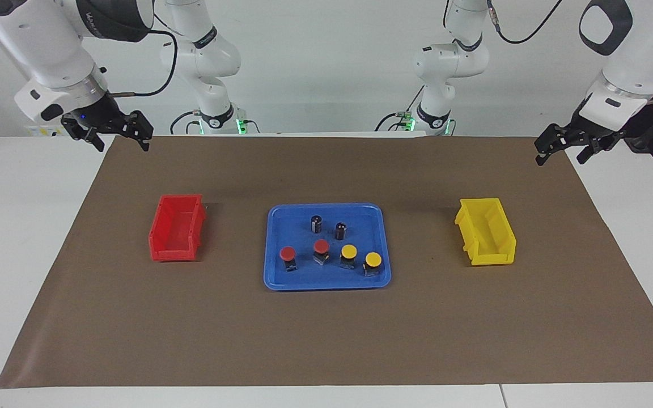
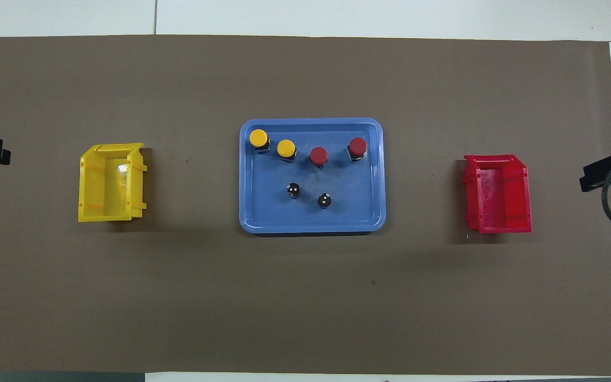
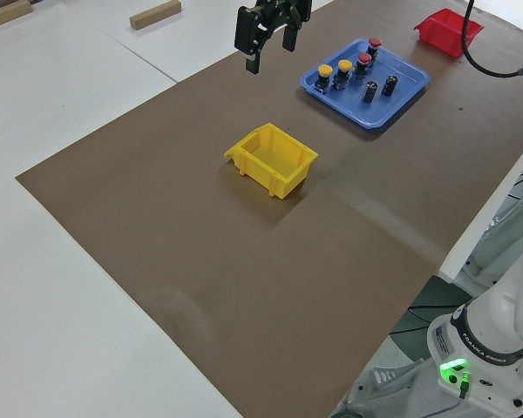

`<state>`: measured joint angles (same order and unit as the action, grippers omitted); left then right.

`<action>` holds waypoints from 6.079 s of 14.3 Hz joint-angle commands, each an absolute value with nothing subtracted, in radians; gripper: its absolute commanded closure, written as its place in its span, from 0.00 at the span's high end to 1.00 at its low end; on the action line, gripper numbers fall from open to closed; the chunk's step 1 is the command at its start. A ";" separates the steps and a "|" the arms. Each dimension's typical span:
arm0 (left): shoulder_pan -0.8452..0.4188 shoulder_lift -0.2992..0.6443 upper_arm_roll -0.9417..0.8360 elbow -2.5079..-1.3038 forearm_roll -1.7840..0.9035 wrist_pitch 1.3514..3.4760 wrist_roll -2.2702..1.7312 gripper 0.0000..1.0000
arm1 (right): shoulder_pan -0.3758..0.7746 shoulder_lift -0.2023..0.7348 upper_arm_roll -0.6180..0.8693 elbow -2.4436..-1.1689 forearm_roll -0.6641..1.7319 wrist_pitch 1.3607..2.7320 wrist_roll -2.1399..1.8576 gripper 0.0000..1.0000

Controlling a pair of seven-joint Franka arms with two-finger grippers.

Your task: Sort red and yellow buttons by color

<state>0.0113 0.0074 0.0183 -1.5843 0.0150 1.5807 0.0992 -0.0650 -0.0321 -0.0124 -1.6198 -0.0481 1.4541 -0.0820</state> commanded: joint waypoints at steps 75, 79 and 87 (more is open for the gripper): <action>-0.393 0.353 0.026 -1.423 -0.003 1.727 -0.389 0.01 | -0.127 0.046 0.075 -2.069 0.034 1.972 -0.118 0.15; -0.223 0.168 0.026 -1.678 -0.002 1.761 -0.139 0.01 | -0.126 0.011 0.075 -2.167 0.034 2.057 -0.118 0.15; -0.077 -0.077 0.026 -2.169 -0.002 2.141 -0.006 0.01 | -0.129 -0.014 0.075 -2.259 0.028 2.144 -0.176 0.16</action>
